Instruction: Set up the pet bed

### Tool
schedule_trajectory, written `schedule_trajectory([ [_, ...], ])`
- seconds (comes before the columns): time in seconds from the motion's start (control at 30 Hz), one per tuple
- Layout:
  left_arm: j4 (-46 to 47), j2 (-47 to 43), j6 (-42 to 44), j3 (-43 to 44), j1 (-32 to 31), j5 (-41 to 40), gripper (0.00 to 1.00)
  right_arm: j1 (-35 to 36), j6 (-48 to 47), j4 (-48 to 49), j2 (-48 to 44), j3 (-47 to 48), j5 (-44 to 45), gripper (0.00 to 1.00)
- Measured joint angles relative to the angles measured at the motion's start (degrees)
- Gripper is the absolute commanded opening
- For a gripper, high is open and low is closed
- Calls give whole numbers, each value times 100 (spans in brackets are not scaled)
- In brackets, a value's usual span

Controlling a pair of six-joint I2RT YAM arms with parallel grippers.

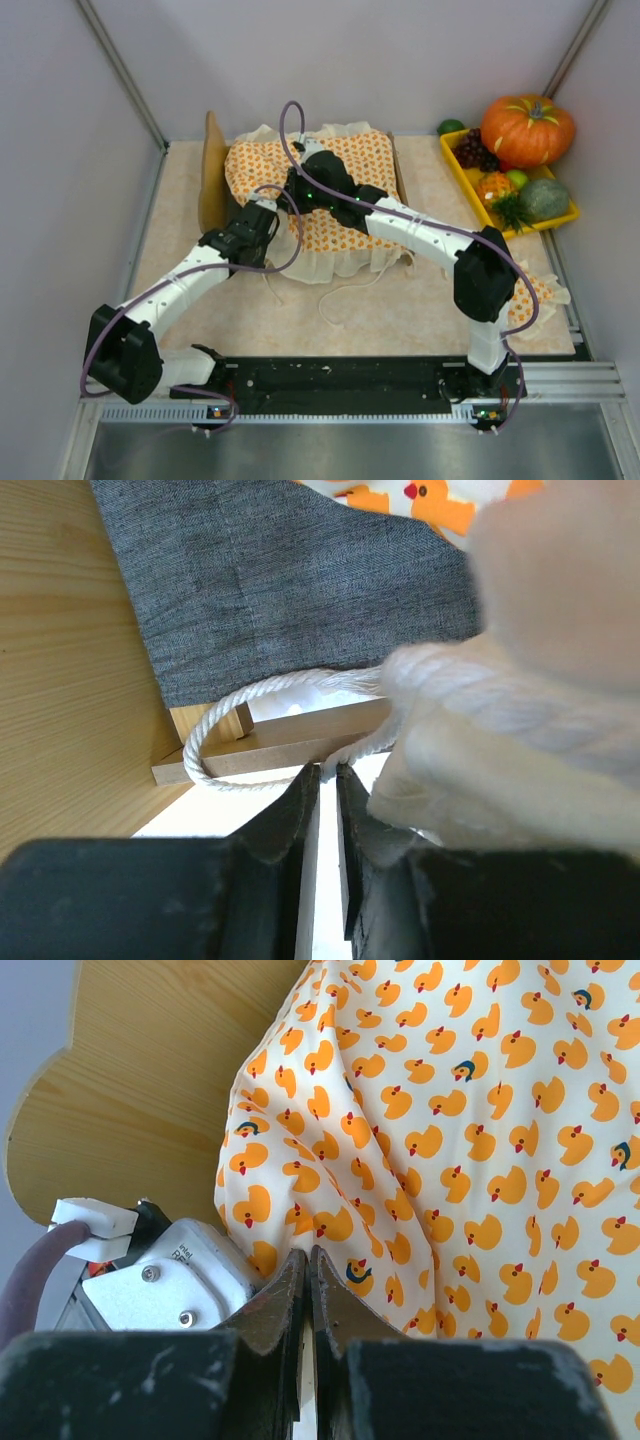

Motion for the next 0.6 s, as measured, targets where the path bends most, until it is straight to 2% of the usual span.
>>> schedule_trajectory([
  [0.1,-4,28,-2,22,-24,-7,9,-2,0,0,0,-2,0,0],
  [0.2,4,7,7,26,-22,31,0,-2,2,0,0,-2,0,0],
  [0.6,734,-461,332,227,-20,-101,0,0,2,2,0,-2,-11,0],
])
